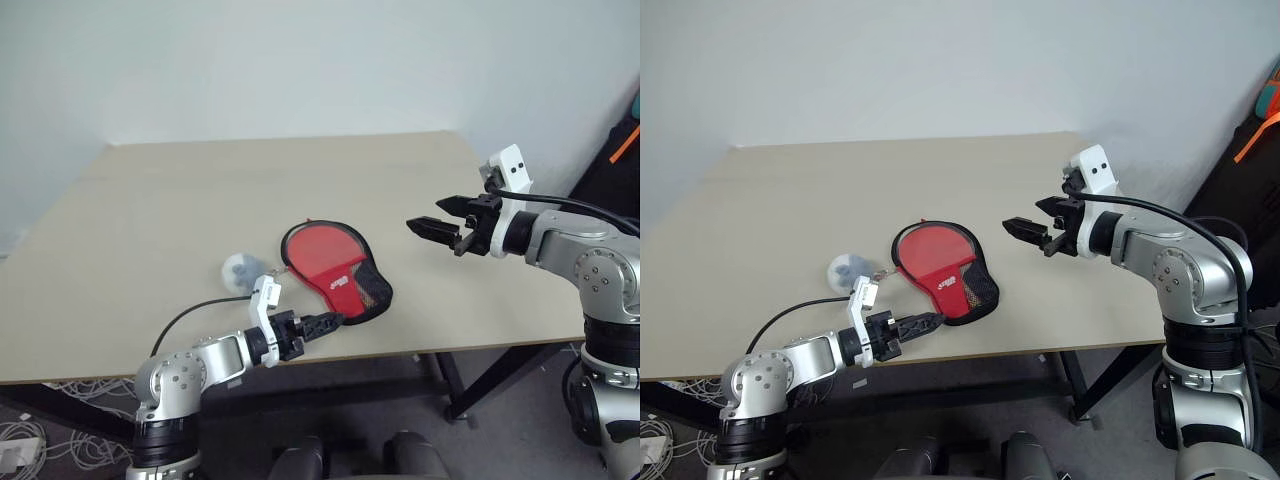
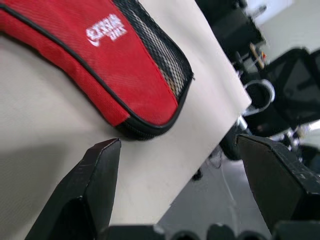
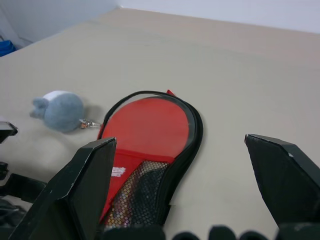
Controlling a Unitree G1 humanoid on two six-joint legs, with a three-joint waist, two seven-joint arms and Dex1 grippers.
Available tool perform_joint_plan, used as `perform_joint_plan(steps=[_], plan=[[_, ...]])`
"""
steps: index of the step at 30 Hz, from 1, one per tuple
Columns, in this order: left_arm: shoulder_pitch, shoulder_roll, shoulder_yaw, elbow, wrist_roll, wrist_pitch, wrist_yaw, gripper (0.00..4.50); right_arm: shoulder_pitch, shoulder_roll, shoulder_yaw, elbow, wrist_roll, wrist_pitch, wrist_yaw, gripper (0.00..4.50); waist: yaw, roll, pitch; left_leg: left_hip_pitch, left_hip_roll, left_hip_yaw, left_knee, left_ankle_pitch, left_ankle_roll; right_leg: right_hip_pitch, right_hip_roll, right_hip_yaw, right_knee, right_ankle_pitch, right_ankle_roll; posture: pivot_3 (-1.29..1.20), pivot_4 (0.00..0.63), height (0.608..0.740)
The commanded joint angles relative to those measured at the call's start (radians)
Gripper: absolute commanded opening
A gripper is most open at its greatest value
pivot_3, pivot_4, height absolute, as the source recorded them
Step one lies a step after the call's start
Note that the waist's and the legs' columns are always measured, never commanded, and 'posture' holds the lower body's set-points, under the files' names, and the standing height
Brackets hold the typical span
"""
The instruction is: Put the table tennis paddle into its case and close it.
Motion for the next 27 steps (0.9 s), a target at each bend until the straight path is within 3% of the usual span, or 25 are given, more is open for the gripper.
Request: perform_joint_plan(steps=[1,16,27], plan=[[-0.033,-0.029,0.019,0.004,-0.032,0.038,0.057,3.89,-0.006,0.007,-0.033,-0.045,0.027,-0.002,-0.015,4.5,0.0,0.0,0.0,0.0,0.0,0.0,0.0,0.0,0.0,0.0,0.0,0.0,0.0,0.0,0.0,0.0,0.0,0.739],[-0.115,-0.216,0.118,0.09,-0.044,0.097,0.284,3.89,0.011,0.031,-0.048,-0.075,0.065,0.013,-0.069,4.5,0.0,0.0,0.0,0.0,0.0,0.0,0.0,0.0,0.0,0.0,0.0,0.0,0.0,0.0,0.0,0.0,0.0,0.739],[-0.213,-0.37,0.274,0.185,-0.05,0.031,0.541,3.89,0.017,0.042,-0.054,-0.083,0.086,0.021,-0.099,4.5,0.001,-0.002,0.0,0.0,-0.001,-0.001,0.001,0.0,0.0,0.002,0.0,-0.001,-0.001,0.0,0.0,0.0,0.0,0.739]])
